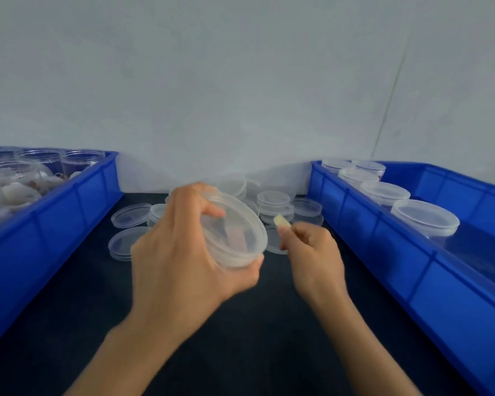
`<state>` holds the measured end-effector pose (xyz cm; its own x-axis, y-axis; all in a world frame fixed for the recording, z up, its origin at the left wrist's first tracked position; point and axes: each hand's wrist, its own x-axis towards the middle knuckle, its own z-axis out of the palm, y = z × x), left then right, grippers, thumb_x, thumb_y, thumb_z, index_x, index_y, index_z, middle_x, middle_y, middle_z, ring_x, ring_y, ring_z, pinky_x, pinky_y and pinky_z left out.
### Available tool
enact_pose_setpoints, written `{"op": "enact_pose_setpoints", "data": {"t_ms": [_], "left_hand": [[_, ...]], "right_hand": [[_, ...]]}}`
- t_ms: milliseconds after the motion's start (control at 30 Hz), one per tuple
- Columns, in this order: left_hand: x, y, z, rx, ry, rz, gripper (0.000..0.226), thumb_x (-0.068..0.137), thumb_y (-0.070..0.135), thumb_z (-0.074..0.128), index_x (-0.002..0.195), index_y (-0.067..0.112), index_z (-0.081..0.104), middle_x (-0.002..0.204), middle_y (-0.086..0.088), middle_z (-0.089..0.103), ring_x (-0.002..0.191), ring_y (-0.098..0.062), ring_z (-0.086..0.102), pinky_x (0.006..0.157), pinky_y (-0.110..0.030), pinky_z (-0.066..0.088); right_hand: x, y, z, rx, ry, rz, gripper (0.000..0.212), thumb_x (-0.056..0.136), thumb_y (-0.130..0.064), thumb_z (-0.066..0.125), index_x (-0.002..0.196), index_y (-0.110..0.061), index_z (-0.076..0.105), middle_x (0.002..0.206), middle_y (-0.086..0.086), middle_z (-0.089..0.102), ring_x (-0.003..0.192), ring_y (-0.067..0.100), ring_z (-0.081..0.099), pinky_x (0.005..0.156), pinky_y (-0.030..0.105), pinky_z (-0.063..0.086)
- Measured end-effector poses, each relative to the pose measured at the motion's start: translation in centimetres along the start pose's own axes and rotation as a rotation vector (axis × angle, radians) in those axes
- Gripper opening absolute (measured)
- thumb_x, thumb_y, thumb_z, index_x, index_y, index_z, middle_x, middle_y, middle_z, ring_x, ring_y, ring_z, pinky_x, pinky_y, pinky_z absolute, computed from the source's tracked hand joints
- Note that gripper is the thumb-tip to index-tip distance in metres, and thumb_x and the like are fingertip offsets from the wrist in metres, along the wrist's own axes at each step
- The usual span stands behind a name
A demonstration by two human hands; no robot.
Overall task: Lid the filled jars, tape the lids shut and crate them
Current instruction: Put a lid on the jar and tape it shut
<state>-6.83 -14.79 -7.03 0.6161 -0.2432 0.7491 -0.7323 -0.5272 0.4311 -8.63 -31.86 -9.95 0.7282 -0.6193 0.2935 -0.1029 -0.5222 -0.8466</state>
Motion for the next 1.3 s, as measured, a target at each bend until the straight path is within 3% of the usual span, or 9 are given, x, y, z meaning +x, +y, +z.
{"op": "enact_pose_setpoints", "data": {"t_ms": [200, 400, 633, 800, 933, 1000, 1133, 1200, 1300], "left_hand": [[0.6, -1.4, 0.7, 0.02, 0.036, 0.005, 0.074, 0.047, 0.056, 0.078, 0.101, 0.017, 0.045, 0.12, 0.007, 0.058, 0.088, -0.003, 0.047, 0.06, -0.022, 0.034], [0.7, -2.7, 1.2, -0.018, 0.045, -0.048, 0.073, 0.049, 0.058, 0.077, 0.102, 0.025, 0.04, 0.116, 0.021, 0.047, 0.091, -0.001, 0.047, 0.065, -0.007, 0.031], [0.7, -4.8, 1.8, -0.201, 0.067, -0.312, 0.069, 0.046, 0.059, 0.08, 0.098, 0.04, 0.038, 0.095, 0.037, 0.047, 0.084, 0.023, 0.045, 0.065, -0.012, 0.035], [0.5, -5.3, 2.2, -0.301, 0.097, -0.383, 0.069, 0.042, 0.063, 0.082, 0.093, 0.043, 0.04, 0.096, 0.037, 0.05, 0.092, 0.02, 0.047, 0.066, -0.019, 0.039], [0.6, -5.7, 2.4, -0.449, 0.08, -0.462, 0.074, 0.034, 0.071, 0.074, 0.094, 0.041, 0.044, 0.097, 0.021, 0.057, 0.091, 0.003, 0.057, 0.074, -0.029, 0.047], [0.6, -5.8, 2.5, -0.536, 0.06, -0.488, 0.076, 0.033, 0.069, 0.074, 0.095, 0.036, 0.046, 0.096, 0.013, 0.059, 0.085, 0.0, 0.061, 0.073, -0.026, 0.048], [0.5, -6.0, 2.7, -0.734, -0.004, -0.509, 0.082, 0.035, 0.053, 0.085, 0.103, 0.024, 0.05, 0.094, 0.005, 0.065, 0.083, 0.001, 0.066, 0.062, -0.016, 0.052], [0.5, -5.9, 3.0, -0.827, -0.045, -0.506, 0.08, 0.04, 0.041, 0.09, 0.108, 0.024, 0.049, 0.096, 0.004, 0.067, 0.087, -0.003, 0.068, 0.064, -0.015, 0.053], [0.2, -5.4, 3.4, -0.893, -0.108, -0.497, 0.088, 0.039, 0.045, 0.089, 0.115, 0.027, 0.048, 0.108, 0.002, 0.066, 0.093, -0.005, 0.068, 0.069, -0.018, 0.055]], "right_hand": [[-0.5, -0.1, 0.9, -0.047, -0.056, -0.171, 0.04, 0.097, -0.041, 0.048, 0.064, -0.019, 0.041, 0.055, -0.005, 0.042, 0.05, 0.008, 0.036, 0.053, 0.027, 0.03], [-1.1, 1.0, 2.9, -0.24, -0.141, -0.271, 0.05, 0.092, -0.055, 0.045, 0.067, -0.012, 0.049, 0.057, 0.001, 0.05, 0.051, 0.009, 0.04, 0.052, 0.027, 0.034], [-1.0, 2.0, 5.0, -0.497, -0.094, -0.415, 0.052, 0.097, -0.055, 0.035, 0.07, -0.013, 0.049, 0.068, 0.003, 0.057, 0.063, 0.015, 0.051, 0.063, 0.029, 0.04], [-0.9, 2.9, 6.1, -0.486, -0.139, -0.574, 0.04, 0.101, -0.039, 0.042, 0.067, -0.018, 0.045, 0.063, 0.0, 0.053, 0.062, 0.018, 0.052, 0.065, 0.029, 0.037], [-1.2, 3.0, 6.3, -0.567, -0.254, -0.557, 0.019, 0.098, -0.034, 0.043, 0.095, -0.019, 0.054, 0.104, -0.003, 0.058, 0.096, 0.016, 0.051, 0.084, 0.026, 0.032], [-1.0, 2.8, 5.9, -0.423, -0.229, -0.504, 0.02, 0.097, -0.035, 0.045, 0.116, -0.028, 0.05, 0.116, -0.012, 0.048, 0.107, 0.01, 0.045, 0.095, 0.027, 0.034], [-1.4, 0.8, 4.3, 0.52, -0.435, -0.138, 0.039, 0.093, -0.048, 0.049, 0.131, -0.049, 0.041, 0.127, -0.017, 0.053, 0.116, -0.006, 0.05, 0.096, 0.018, 0.041], [-1.7, 0.3, 3.9, 0.648, -0.584, -0.121, 0.053, 0.087, -0.06, 0.048, 0.137, -0.054, 0.032, 0.131, -0.023, 0.055, 0.121, -0.008, 0.05, 0.098, 0.02, 0.042], [-2.1, -0.2, 4.1, 0.784, -0.622, -0.13, 0.051, 0.093, -0.038, 0.051, 0.142, -0.039, 0.035, 0.128, -0.018, 0.062, 0.12, -0.001, 0.055, 0.091, 0.015, 0.047]]}}
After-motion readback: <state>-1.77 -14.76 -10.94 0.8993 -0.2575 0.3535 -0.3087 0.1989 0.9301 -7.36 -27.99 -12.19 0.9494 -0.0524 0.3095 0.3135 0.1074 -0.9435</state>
